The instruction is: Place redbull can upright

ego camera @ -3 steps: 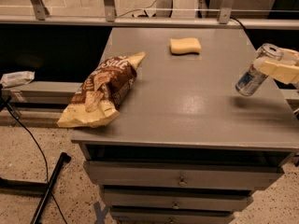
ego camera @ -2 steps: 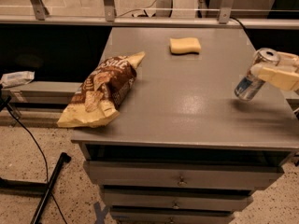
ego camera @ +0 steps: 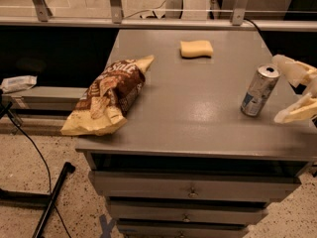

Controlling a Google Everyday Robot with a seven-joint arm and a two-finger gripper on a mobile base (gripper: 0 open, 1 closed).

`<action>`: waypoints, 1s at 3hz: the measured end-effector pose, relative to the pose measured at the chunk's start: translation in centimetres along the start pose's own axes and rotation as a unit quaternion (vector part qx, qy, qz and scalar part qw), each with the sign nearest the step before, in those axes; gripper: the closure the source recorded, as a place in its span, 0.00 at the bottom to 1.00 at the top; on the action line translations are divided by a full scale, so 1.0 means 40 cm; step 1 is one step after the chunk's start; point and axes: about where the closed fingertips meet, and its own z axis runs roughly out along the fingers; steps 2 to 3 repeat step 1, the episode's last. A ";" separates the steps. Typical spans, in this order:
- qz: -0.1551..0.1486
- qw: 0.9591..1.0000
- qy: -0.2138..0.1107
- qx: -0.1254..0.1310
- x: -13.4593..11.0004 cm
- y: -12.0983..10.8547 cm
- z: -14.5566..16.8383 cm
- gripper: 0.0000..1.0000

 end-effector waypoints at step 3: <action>0.000 1.000 0.000 0.000 0.000 0.000 0.000 0.00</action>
Offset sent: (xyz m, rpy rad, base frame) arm 0.0000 0.0000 0.0000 0.0000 0.0000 0.0000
